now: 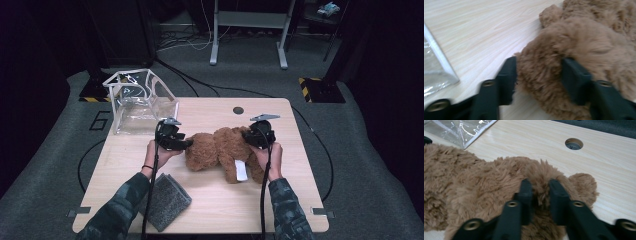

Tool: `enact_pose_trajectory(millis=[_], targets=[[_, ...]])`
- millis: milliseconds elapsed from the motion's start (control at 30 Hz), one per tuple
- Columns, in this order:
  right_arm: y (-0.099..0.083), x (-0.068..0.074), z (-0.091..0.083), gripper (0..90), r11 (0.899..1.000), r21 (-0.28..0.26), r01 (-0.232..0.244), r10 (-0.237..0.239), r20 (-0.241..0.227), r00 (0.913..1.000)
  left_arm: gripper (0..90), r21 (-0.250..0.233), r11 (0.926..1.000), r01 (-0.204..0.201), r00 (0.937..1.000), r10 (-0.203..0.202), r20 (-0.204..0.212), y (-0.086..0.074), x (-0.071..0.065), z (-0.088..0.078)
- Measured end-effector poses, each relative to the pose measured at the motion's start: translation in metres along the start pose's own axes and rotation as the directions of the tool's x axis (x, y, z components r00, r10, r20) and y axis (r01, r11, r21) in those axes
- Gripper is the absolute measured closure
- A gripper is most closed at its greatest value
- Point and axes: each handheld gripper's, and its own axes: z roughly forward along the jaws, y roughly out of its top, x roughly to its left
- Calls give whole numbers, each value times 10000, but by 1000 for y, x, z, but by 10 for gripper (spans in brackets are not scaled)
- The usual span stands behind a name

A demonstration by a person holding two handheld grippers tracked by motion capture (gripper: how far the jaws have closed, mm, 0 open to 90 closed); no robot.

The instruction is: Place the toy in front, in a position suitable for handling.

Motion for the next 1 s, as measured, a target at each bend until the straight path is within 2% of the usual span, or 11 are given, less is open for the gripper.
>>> enact_pose_trajectory(millis=[33,67,133,167,333,500,633,733,900,933,1000], targets=[[0,0,0,696,10000,0,0,0,0,10000,394,-3,9998,182,9998,-182,30,-1,2,-2],[0,-3,-4,554,9999,0,-171,171,-109,9998,319,-107,9992,382,9993,-383,-32,-2,2,-4],[0,-3,-5,513,9998,-20,-176,176,-69,9998,297,-107,9989,456,9989,-456,-72,-2,2,-8],[-1,-5,-8,392,9998,-64,-214,213,-130,9997,274,-170,9985,519,9986,-521,-110,-2,1,-10],[-4,-10,-18,252,9995,-154,-277,272,-292,9992,191,-566,9965,619,9981,-617,45,1,-8,-21],[-7,-12,-23,205,9997,-121,-234,228,-478,9986,161,-745,9952,635,9979,-625,165,3,-15,-27],[-7,-12,-20,191,9996,-5,-268,268,-516,9983,146,-669,9974,282,9994,-268,209,7,-29,-24],[-6,-10,-12,177,9996,104,-243,249,-601,9979,141,-395,9992,115,9997,-107,197,9,-34,-13],[-4,-6,6,168,9974,678,-260,317,-838,9960,153,75,9996,261,9993,-263,282,10,-34,6],[-6,-3,15,159,9946,1007,-258,343,-837,9959,153,112,9994,319,9986,-323,416,9,-34,10],[-7,-3,17,166,9942,1029,-323,408,-809,9959,157,217,9995,248,9982,-259,548,7,-34,14]])
